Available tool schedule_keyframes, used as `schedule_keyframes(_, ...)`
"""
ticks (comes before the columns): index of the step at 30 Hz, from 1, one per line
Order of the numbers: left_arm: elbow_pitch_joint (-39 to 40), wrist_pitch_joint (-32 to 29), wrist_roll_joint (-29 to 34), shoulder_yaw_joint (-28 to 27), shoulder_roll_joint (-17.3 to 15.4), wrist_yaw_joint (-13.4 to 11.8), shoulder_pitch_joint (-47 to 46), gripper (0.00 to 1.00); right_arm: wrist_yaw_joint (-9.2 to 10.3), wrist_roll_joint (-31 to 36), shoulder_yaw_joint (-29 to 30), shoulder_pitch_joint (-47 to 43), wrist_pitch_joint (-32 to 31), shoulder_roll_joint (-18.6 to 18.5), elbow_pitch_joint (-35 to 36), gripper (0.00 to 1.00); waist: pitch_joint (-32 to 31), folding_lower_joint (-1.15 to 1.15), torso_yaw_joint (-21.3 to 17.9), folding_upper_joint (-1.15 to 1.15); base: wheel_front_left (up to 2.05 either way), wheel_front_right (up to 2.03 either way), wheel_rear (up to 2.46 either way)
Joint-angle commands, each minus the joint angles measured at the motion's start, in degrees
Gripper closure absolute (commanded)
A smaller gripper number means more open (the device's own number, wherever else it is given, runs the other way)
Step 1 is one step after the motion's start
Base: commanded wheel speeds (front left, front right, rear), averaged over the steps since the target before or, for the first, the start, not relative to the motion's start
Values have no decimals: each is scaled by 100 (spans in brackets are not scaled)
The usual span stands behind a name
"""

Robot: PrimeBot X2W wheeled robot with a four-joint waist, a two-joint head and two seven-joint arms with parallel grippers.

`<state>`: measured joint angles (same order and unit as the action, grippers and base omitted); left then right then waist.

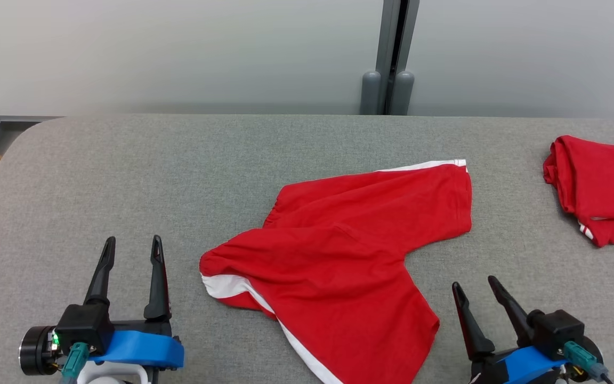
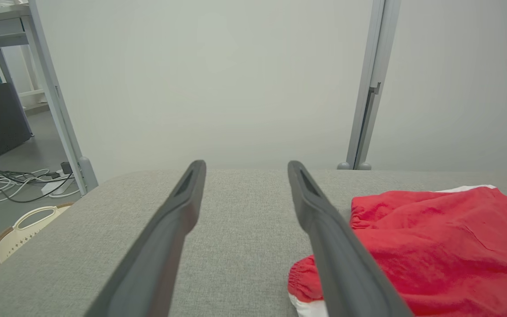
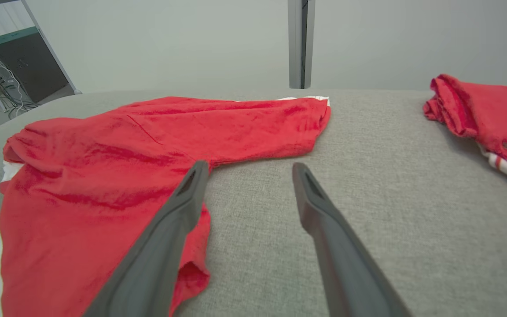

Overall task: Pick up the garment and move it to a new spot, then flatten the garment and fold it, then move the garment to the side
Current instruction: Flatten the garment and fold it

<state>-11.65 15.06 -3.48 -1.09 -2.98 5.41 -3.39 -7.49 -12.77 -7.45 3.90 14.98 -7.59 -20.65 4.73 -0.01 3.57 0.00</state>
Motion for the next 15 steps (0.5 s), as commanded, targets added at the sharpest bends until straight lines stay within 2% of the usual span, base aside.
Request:
schedule_keyframes(1,11,16,19,12,3,-1,-51,0,0,-17,-55,53,28,26,-46,0,14,1,25,0,0,0,0)
schedule_keyframes(15,-5,15,-42,65,8,8,-172,0,0,-153,-691,303,28,188,-1143,0,221,1,242,0,0,0,0)
